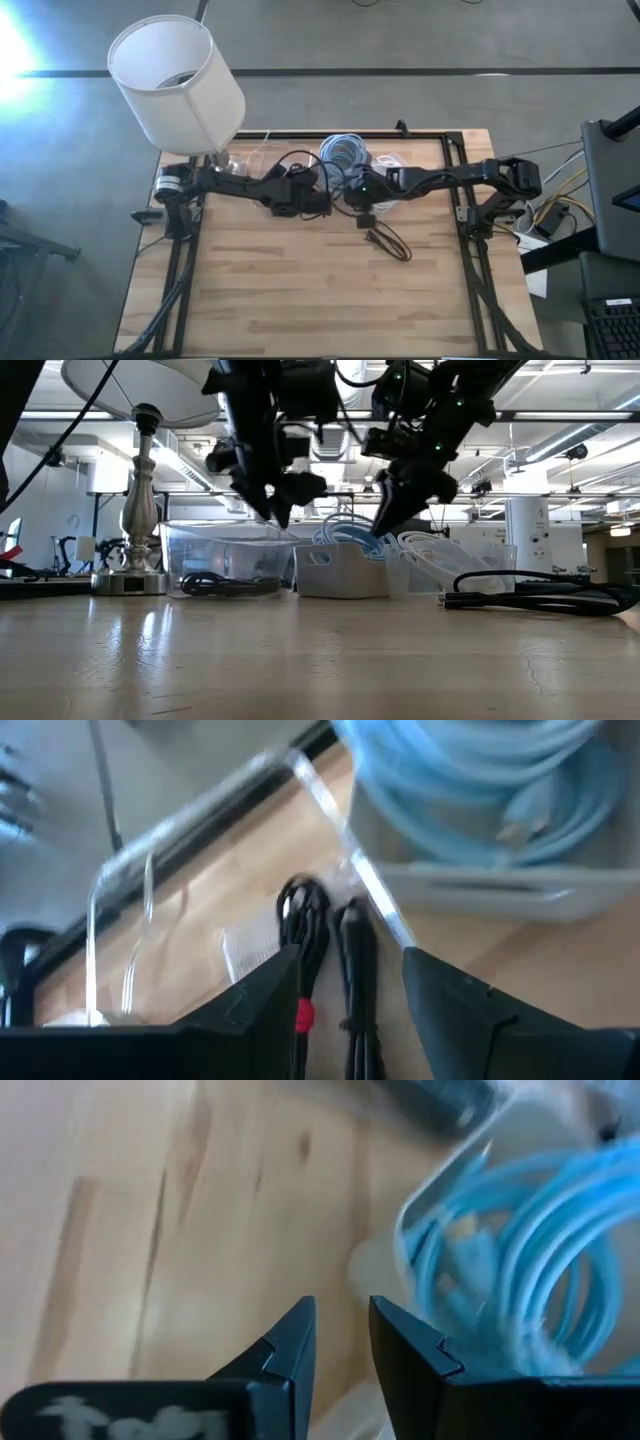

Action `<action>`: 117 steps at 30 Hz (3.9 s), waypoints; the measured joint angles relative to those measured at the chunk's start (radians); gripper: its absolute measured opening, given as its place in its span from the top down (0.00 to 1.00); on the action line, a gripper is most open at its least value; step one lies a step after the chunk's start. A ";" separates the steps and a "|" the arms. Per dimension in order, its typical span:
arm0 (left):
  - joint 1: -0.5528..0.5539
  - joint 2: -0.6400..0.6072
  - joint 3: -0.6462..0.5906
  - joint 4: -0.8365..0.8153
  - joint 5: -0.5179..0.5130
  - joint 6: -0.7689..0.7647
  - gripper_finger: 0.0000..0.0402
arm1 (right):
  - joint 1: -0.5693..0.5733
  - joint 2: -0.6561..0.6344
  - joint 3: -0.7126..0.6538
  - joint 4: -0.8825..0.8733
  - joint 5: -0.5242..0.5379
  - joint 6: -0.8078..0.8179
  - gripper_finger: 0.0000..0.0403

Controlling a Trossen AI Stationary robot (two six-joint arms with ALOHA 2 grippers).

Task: Sort HDMI cables
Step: Put the black HDMI cable into the left transparent bin

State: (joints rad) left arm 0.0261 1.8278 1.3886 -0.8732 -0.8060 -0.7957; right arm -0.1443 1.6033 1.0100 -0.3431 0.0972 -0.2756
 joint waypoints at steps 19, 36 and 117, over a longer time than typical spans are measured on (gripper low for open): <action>-0.035 0.000 0.159 -0.001 -0.104 0.218 0.55 | 0.257 -0.051 -0.029 -0.447 0.008 0.605 0.68; -0.036 -0.002 0.148 0.008 -0.105 0.218 0.56 | 0.288 -0.048 -0.152 -0.398 -0.072 0.822 0.68; -0.038 -0.002 0.144 0.047 0.199 -0.006 0.56 | 0.330 -0.050 -0.049 -0.354 0.086 0.774 0.98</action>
State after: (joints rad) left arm -0.0118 1.8263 1.5326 -0.8265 -0.6067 -0.8017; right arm 0.1852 1.5532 0.9611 -0.6972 0.1829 0.4984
